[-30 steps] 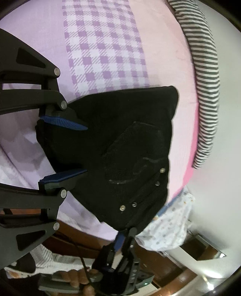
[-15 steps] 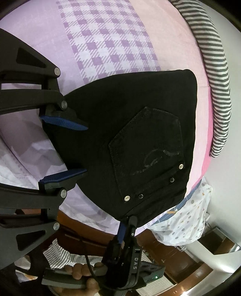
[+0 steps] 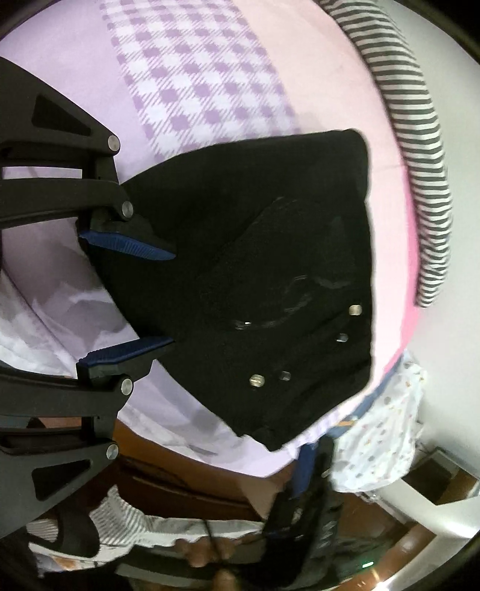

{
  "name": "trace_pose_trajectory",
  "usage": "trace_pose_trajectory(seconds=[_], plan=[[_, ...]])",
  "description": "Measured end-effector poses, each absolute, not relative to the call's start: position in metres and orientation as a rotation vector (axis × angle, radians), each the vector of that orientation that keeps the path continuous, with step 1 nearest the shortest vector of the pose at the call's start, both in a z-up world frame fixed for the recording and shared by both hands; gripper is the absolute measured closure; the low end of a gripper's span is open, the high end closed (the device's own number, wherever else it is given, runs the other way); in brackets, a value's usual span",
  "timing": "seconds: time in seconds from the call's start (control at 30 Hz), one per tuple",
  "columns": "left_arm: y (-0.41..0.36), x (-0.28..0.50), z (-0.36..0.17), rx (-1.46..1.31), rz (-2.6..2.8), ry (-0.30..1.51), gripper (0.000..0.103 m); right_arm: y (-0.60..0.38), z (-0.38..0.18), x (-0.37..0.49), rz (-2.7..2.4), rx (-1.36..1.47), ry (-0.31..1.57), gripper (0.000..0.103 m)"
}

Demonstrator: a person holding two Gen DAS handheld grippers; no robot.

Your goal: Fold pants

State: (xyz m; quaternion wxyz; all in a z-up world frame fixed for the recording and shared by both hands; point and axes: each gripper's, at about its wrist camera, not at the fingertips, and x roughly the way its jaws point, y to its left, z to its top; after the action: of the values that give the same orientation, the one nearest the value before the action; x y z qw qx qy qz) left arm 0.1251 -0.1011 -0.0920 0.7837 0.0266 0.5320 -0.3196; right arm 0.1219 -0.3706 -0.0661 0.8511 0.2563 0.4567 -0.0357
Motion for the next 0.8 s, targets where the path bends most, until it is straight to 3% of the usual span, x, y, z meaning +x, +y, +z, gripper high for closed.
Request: trace_pose_trajectory(seconds=[0.2,0.37,0.57,0.8], plan=[[-0.102,0.123,-0.094,0.062,-0.681,1.156,0.058,-0.371,-0.111,0.132,-0.136,0.465,1.091,0.072],[-0.108,0.125,-0.094,0.07,-0.671,1.166,0.058,-0.378,-0.118,0.127,-0.118,0.491,1.087,0.07],[-0.105,0.132,-0.082,0.059,-0.645,1.152,0.058,-0.39,-0.115,0.125,-0.065,0.488,1.108,0.061],[-0.057,0.159,-0.069,-0.2,-0.67,1.14,0.056,-0.426,-0.127,0.137,0.213,0.644,1.184,0.058]])
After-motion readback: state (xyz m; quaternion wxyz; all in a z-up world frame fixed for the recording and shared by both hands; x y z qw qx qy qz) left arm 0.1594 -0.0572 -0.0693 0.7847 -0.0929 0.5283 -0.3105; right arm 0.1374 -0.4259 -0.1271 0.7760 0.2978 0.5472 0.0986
